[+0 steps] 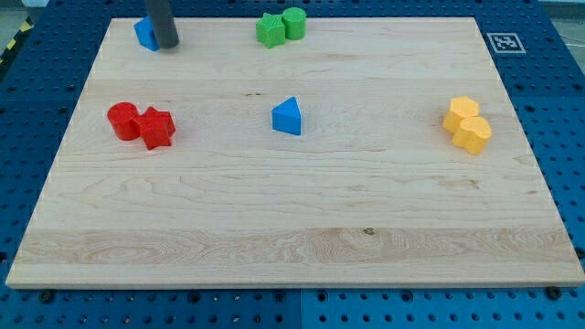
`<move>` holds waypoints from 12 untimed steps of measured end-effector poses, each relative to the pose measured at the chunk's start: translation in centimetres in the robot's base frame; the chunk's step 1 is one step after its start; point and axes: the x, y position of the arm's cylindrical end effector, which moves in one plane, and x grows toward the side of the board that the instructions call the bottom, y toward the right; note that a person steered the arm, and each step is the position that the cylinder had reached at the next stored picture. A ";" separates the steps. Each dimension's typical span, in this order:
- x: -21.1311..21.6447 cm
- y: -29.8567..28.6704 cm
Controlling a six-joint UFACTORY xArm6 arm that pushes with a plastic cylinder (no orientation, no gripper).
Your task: Push the green star downwards
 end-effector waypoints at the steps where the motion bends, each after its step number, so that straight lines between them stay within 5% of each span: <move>1: 0.8 -0.6; 5: -0.3 2.8; 7: -5.4 6.3; 8: -5.4 11.5; 12: -4.6 17.6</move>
